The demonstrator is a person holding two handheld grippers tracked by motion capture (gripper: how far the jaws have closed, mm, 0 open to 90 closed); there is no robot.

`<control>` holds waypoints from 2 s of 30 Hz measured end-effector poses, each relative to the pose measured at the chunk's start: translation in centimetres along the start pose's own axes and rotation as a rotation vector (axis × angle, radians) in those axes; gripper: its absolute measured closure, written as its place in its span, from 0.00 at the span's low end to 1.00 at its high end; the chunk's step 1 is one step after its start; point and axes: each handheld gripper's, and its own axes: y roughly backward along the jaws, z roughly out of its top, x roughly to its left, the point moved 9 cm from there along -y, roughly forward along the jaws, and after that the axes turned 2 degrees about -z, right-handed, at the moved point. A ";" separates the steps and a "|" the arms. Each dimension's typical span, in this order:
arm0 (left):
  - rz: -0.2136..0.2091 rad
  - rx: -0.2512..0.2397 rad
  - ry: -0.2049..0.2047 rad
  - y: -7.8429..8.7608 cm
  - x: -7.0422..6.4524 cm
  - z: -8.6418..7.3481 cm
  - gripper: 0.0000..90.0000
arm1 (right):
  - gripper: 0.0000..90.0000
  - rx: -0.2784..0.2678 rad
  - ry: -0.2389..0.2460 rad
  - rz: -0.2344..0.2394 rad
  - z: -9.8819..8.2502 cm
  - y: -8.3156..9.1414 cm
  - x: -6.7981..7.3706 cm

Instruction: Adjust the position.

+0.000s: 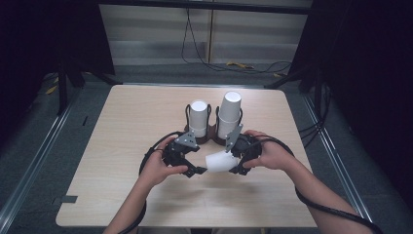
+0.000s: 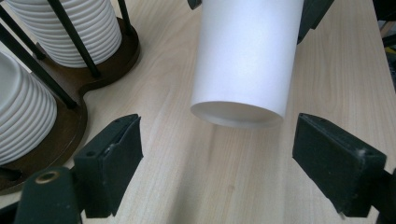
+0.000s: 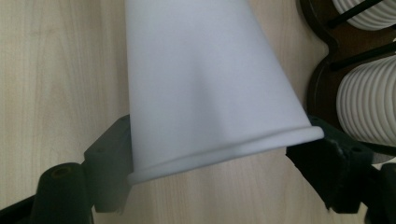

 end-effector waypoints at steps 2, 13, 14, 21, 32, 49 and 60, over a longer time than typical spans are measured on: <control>-0.001 -0.008 0.003 -0.1 -0.1 0.1 0.18 | 0.22 0.010 0.008 0.005 0.0 0.0 0.0; 0.001 -0.011 -0.009 -0.5 -0.4 0.4 0.18 | 0.22 0.019 0.018 0.007 0.6 -0.1 0.2; 0.001 -0.010 -0.017 -0.6 -0.4 0.4 0.18 | 0.22 0.022 0.020 0.007 0.6 -0.1 0.2; -0.001 0.005 -0.040 -1.2 -0.5 0.5 0.18 | 0.22 0.001 0.040 0.019 1.3 -0.2 0.4; -0.015 -0.007 -0.084 -2.0 -1.2 1.1 0.24 | 0.22 -0.027 0.028 0.026 1.9 -0.5 0.6; -0.036 0.023 -0.094 -3.0 -1.6 0.7 0.35 | 0.22 -0.050 0.040 0.035 2.4 -0.5 0.7; -0.053 0.020 -0.095 -2.6 -1.5 0.5 0.36 | 0.21 -0.093 0.051 0.031 2.6 -0.3 0.9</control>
